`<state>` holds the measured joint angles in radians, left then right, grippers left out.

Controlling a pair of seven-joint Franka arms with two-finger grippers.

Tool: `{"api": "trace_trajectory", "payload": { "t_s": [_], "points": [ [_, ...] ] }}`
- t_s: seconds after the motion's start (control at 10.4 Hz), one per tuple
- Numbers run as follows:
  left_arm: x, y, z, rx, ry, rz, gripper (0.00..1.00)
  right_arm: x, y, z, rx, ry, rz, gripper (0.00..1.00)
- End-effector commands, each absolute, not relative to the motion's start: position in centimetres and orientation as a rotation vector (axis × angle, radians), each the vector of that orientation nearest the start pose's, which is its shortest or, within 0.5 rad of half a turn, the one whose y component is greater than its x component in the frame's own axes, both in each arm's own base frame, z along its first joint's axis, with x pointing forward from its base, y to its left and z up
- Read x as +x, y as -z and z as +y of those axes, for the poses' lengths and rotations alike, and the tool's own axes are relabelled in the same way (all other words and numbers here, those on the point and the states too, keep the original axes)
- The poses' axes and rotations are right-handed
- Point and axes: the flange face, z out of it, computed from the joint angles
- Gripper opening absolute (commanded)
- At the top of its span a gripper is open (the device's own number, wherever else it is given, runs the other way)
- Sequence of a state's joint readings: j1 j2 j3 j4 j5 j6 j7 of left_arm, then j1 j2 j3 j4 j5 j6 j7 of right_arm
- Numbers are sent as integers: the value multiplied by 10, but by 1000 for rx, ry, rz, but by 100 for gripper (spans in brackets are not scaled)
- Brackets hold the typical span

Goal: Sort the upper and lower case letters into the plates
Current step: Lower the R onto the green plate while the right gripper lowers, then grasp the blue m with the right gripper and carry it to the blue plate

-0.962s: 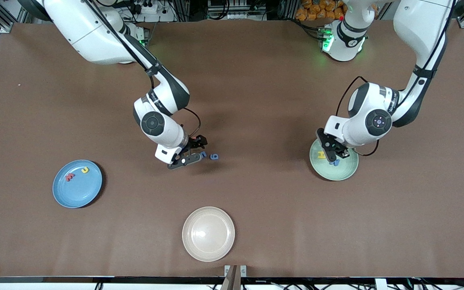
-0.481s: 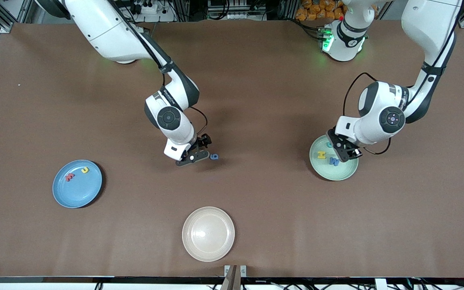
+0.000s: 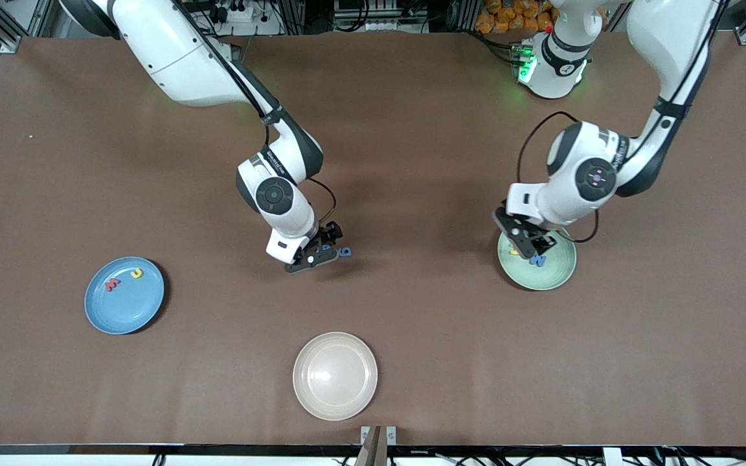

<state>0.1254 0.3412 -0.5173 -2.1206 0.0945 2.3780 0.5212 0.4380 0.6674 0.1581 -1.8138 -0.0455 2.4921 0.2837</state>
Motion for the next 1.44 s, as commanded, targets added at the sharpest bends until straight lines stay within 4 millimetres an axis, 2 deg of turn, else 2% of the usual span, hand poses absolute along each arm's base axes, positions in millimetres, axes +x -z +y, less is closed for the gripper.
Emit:
{"api": "trace_trajectory", "payload": {
  "t_s": [0.0, 0.19, 0.29, 0.38, 0.58, 0.87, 1.06, 1.25, 1.35],
  "points": [
    [530, -277, -252, -2906, -10, 1443, 100, 545, -172, 369, -3042, 6, -484, 100],
    [533, -270, -286, -2963, -9, 1385, 100, 546, -172, 370, -3042, 15, -495, 97],
    [532, -268, -306, -2982, -6, 1366, 100, 547, -173, 371, -3051, 59, -555, 34],
    [530, -269, -321, -2986, 3, 1345, 100, 550, -173, 369, -3054, 92, -577, 0],
    [540, -270, -337, -3036, 28, 1263, 100, 550, -172, 369, -3054, 92, -577, 0],
    [522, -270, -405, -3131, 24, 1120, 100, 549, -172, 370, -3063, 92, -525, 0],
    [501, -275, -455, -3175, 38, 1059, 100, 551, -176, 368, -3068, 96, -490, 0],
    [489, -278, -495, -3166, 119, 1089, 100, 559, -194, 359, -3083, 106, -404, 0],
    [484, -276, -510, -3173, 158, 1073, 100, 573, -204, 336, -3111, 93, -340, 0]
  ]
}}
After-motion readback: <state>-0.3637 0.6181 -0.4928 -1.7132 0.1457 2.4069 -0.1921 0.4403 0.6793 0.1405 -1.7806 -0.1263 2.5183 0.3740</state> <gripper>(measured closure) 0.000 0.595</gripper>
